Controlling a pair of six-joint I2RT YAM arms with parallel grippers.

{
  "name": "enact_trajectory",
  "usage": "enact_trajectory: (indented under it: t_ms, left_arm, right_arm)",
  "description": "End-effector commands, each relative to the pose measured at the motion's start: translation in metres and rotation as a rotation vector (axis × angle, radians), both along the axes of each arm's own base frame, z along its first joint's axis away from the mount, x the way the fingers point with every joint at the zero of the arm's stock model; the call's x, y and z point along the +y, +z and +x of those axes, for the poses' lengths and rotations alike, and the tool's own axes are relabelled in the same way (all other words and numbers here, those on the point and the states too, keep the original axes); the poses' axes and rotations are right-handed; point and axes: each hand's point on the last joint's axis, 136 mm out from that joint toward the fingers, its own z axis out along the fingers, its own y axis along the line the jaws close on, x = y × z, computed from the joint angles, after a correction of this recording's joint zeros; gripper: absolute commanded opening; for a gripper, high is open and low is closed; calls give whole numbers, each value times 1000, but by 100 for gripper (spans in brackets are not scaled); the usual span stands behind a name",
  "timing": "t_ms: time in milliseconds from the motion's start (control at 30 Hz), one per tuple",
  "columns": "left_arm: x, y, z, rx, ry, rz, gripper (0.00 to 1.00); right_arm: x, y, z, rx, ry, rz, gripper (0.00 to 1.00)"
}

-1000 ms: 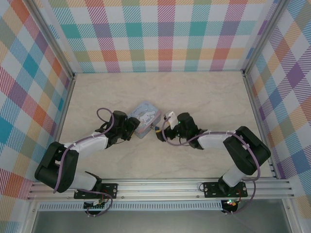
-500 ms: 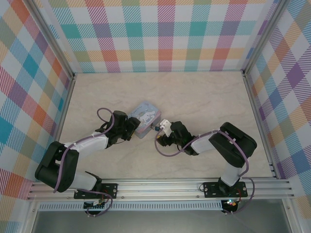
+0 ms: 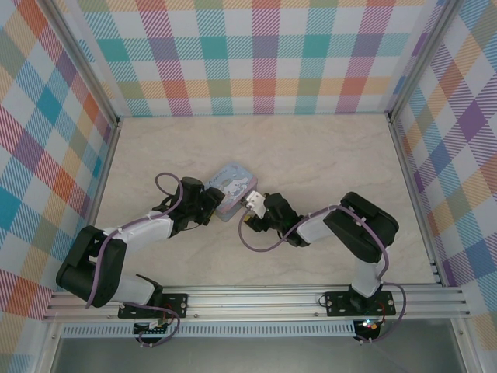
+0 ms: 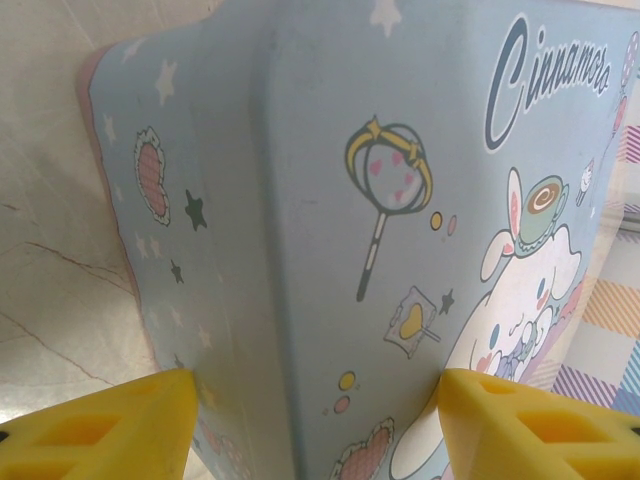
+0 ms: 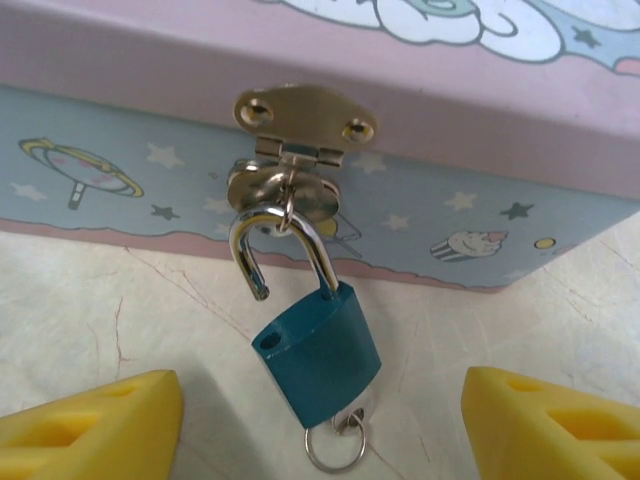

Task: Unlock the padlock with the key

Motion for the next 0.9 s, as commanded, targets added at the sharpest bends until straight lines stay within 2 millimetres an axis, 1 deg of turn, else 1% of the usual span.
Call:
enact_trajectory:
  t_ms: [0, 267, 567, 700, 867]
  left_arm:
    - [-9, 3, 0, -1, -36, -4, 65]
    - [-9, 2, 0, 1, -37, -5, 65]
    - [-10, 2, 1, 3, -39, -8, 65]
    - [-10, 2, 1, 3, -41, -7, 65]
    - [-10, 2, 0, 4, -41, -4, 65]
  right_arm:
    - [9, 9, 10, -60, 3, 4, 72]
    - [9, 8, 12, -65, -6, 10, 70]
    - [11, 8, 16, -77, -18, 20, 63]
    - [11, 10, 17, -87, -21, 29, 56]
    - [11, 12, 18, -93, -29, 42, 43]
